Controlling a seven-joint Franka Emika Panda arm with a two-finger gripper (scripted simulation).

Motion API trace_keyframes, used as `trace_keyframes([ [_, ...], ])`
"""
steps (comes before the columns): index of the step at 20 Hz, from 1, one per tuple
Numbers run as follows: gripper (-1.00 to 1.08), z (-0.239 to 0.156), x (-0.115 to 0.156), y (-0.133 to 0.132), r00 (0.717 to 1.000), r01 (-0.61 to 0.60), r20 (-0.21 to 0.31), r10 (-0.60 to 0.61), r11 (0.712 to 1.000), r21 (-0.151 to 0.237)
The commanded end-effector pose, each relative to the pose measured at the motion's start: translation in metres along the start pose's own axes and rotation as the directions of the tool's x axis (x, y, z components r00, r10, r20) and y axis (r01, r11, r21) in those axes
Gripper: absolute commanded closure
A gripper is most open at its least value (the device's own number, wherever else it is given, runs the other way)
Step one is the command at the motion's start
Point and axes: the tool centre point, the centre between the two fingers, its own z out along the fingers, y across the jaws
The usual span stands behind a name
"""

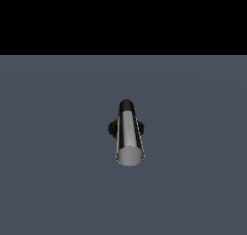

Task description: Turn on the faucet by rotating a designated handle.

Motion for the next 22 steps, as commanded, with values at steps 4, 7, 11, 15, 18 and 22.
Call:
trace_keyframes([
  [4,1.08,0.048,0.005,-0.005,1.0,0.017,-0.002,-0.017,1.0,-0.004],
  [7,1.08,0.073,0.008,-0.008,1.0,0.025,-0.002,-0.025,1.0,-0.005],
  [11,1.08,0.103,0.012,-0.011,0.999,0.036,-0.003,-0.036,0.999,-0.007],
  [15,1.08,0.132,0.015,-0.015,0.999,0.046,-0.004,-0.046,0.999,-0.009],
  [18,1.08,0.153,0.018,-0.017,0.999,0.054,-0.005,-0.054,0.998,-0.011],
  [22,1.08,0.179,0.022,-0.02,0.998,0.063,-0.005,-0.063,0.998,-0.013],
])
